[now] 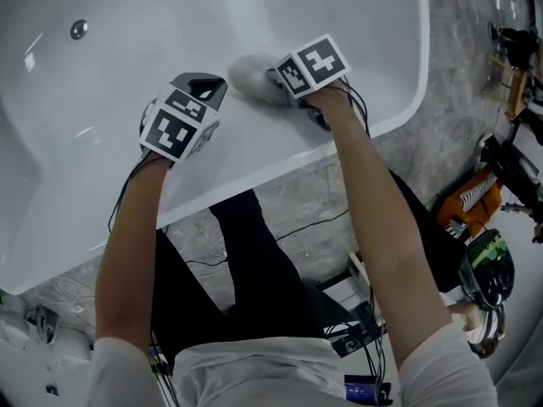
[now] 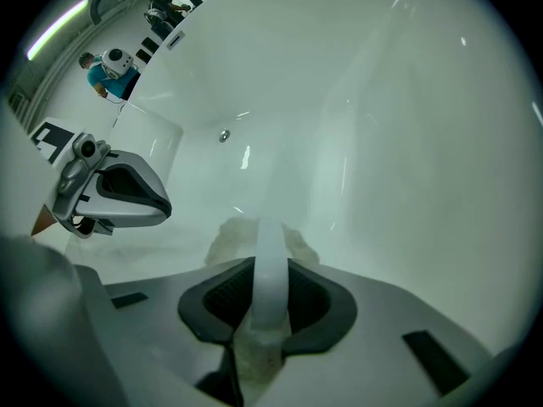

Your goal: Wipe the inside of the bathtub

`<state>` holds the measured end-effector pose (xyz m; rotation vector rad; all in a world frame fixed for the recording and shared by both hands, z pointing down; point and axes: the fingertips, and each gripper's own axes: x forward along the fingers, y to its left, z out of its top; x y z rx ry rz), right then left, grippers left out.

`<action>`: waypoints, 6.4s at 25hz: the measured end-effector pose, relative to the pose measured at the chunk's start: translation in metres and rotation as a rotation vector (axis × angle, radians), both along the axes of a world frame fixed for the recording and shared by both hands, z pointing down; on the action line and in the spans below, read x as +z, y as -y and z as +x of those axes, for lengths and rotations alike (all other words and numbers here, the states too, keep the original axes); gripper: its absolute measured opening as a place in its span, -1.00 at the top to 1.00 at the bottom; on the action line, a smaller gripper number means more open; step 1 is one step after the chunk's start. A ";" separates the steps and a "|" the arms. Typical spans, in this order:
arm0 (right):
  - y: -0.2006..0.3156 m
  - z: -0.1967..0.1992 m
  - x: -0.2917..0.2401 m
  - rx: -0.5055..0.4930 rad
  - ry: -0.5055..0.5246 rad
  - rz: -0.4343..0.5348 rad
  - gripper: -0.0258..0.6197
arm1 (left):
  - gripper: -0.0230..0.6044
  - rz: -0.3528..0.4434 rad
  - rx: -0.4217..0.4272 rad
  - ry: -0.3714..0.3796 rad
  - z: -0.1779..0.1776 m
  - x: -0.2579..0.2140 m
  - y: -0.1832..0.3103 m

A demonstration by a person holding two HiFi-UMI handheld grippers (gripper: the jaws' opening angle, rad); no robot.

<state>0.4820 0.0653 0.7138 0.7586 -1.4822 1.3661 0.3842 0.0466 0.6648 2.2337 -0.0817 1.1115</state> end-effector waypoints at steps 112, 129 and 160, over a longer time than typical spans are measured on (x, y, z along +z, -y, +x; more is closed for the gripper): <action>0.029 -0.441 0.130 -0.368 0.025 -0.106 0.61 | 0.89 0.023 -0.304 0.248 -0.526 0.060 0.044; 0.032 -0.558 0.132 -0.440 0.056 -0.108 0.61 | 0.89 0.034 -0.352 0.292 -0.642 0.056 0.039; 0.037 -0.778 0.137 -0.566 0.151 -0.095 0.61 | 0.89 0.040 -0.468 0.390 -0.846 0.052 0.037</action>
